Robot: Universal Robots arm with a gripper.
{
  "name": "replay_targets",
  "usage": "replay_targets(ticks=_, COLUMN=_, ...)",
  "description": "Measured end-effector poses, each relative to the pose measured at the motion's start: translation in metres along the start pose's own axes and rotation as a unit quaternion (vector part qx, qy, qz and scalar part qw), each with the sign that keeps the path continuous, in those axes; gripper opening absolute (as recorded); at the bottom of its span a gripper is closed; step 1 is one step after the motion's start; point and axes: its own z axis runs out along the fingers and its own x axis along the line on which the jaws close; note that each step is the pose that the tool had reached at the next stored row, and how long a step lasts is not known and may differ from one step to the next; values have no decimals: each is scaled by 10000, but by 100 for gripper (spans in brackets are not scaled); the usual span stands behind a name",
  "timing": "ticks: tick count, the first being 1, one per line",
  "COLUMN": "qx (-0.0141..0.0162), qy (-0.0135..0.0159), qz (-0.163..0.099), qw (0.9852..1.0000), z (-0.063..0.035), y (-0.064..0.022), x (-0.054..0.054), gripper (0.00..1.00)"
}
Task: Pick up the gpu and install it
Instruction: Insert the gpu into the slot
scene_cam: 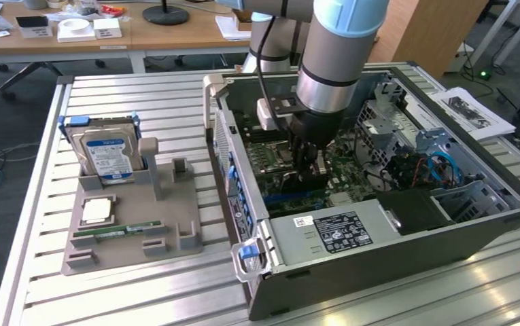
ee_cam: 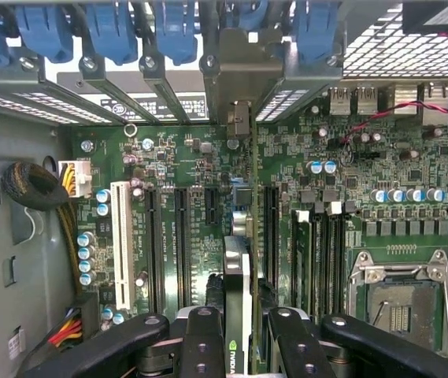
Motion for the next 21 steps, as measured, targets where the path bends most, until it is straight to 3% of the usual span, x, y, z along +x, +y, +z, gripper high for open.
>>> replay_targets(ticks=13, qx=8, qy=0, qz=41, qw=10000, z=0, y=16, x=1, gripper=27)
replay_targets(ticks=21, qx=8, qy=2, qz=47, qw=10000, z=49, y=36, x=3, gripper=27)
